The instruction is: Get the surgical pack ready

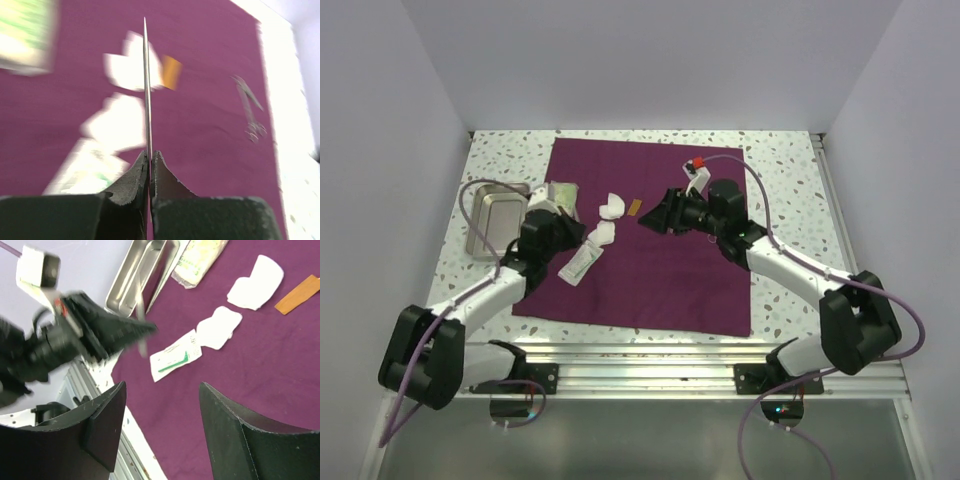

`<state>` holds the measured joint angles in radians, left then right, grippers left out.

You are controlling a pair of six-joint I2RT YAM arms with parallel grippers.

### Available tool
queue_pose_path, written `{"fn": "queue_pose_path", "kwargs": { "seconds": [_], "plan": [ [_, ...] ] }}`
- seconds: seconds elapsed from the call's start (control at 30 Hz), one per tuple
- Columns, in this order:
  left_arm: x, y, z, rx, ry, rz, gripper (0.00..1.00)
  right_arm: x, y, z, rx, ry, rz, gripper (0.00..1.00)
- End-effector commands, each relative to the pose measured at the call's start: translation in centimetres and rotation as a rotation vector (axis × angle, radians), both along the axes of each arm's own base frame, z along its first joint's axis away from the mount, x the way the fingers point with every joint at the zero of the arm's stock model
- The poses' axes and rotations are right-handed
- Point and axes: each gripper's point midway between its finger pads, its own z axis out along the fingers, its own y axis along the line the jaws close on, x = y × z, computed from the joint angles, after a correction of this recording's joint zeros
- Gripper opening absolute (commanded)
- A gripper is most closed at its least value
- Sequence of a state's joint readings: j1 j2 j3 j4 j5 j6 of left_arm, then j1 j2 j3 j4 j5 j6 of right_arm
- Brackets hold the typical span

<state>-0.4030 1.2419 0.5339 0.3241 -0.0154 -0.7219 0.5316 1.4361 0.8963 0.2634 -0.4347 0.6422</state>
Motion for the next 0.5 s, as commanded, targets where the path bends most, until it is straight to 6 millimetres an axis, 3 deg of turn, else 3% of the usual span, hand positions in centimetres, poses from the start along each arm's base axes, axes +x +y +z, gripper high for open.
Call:
{"fn": "queue_pose_path", "kwargs": {
  "seconds": [0.0, 0.03, 0.07, 0.27, 0.4, 0.43, 0.47],
  "plan": [
    [-0.4, 8.0, -1.6, 0.288, 0.162, 0.180, 0.00, 0.2, -1.0, 0.1, -0.041, -0.033, -0.025, 0.63],
    [0.2, 9.1, 0.0, 0.346, 0.144, 0.204, 0.00, 0.1, -0.9, 0.1, -0.044, -0.031, -0.018, 0.63],
    [-0.4, 10.5, -0.3, 0.404, 0.185, 0.235, 0.00, 0.1, -1.0, 0.1, -0.044, -0.032, -0.018, 0.63],
    [1.1, 16.8, 3.3, 0.589, 0.103, 0.380, 0.00, 0.0, -0.7, 0.0, -0.034, -0.019, 0.007, 0.63],
    [1.7, 19.5, 4.1, 0.649, 0.068, 0.432, 0.00, -0.5, -0.4, 0.2, -0.012, -0.011, 0.041, 0.63],
    [1.5, 19.8, 3.6, 0.687, 0.059, 0.403, 0.00, -0.6, -0.4, 0.4, -0.007, -0.014, 0.047, 0.63],
    [2.1, 20.4, 4.3, 0.678, 0.006, 0.420, 0.00, -0.7, -0.4, 0.3, -0.006, -0.011, 0.049, 0.62]
  ]
}}
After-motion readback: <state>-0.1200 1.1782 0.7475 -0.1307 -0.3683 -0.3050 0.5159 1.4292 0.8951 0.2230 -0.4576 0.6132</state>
